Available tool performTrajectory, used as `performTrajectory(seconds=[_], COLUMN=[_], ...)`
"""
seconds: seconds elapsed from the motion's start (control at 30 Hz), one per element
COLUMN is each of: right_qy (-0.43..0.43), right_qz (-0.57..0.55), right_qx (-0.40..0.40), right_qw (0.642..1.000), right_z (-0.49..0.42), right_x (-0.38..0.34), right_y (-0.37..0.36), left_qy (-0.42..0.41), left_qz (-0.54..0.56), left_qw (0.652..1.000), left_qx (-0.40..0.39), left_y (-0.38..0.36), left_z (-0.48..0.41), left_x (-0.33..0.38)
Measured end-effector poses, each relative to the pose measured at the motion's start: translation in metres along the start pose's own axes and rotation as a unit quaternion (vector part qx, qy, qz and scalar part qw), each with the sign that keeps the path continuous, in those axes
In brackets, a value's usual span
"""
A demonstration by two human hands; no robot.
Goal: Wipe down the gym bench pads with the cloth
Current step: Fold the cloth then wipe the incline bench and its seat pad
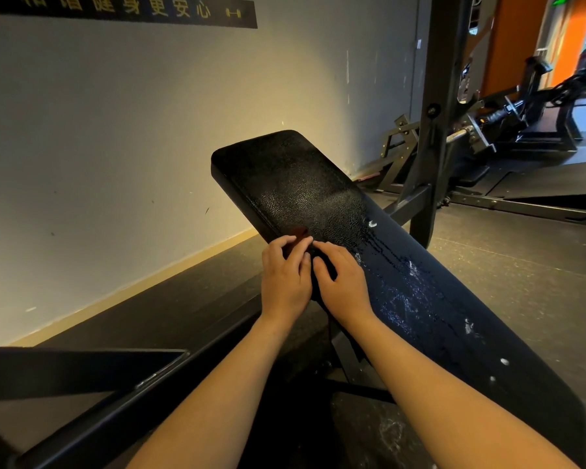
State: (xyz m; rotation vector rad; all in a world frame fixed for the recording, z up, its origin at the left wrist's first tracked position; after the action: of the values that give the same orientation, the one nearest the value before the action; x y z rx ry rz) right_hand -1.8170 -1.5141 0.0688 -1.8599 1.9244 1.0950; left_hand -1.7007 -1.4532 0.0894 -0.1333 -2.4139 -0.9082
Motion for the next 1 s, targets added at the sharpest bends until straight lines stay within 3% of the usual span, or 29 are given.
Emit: performTrajectory(seconds=[0.1, 0.3, 0.5, 0.7, 0.83, 1.0], right_qy=[-0.009, -0.057, -0.091, -0.010, -0.017, 0.001], right_qz=[-0.041, -0.095, -0.186, -0.088, -0.003, 0.084], right_qx=[0.009, -0.046, -0.054, -0.021, 0.031, -0.080], right_qw=[0.999, 0.993, 0.977, 0.996, 0.999, 0.993], right_z=[0.008, 0.018, 0.009, -0.024, -0.054, -0.063], right_x=[-0.002, -0.010, -0.023, -0.039, -0.024, -0.010], right_y=[0.009, 0.004, -0.002, 0.001, 0.013, -0.028], left_qy=[0.034, 0.092, 0.116, 0.092, 0.066, 0.048], left_qz=[0.059, 0.152, 0.220, 0.219, 0.104, 0.041], left_qw=[0.997, 0.980, 0.963, 0.967, 0.990, 0.996], left_qx=[-0.033, -0.085, -0.099, -0.093, -0.070, -0.070], left_y=[-0.007, -0.002, 0.006, 0.020, 0.018, -0.001], left_z=[0.011, 0.016, 0.015, 0.000, -0.020, -0.031], left_x=[-0.005, 0.001, 0.008, 0.010, 0.007, -0.009])
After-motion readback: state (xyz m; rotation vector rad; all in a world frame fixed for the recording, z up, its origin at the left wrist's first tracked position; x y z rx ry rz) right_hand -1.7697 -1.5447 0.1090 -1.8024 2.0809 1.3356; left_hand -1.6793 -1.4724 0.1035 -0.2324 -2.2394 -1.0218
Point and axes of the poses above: each hand's wrist, its own z-axis away from the middle knuckle, its own y-axis out of the back of the hand, x = y × z, the point moved 9 cm from there along -z, towards the middle knuckle, and after that the axes turned 8 degrees about y, right-handed, at the moved point
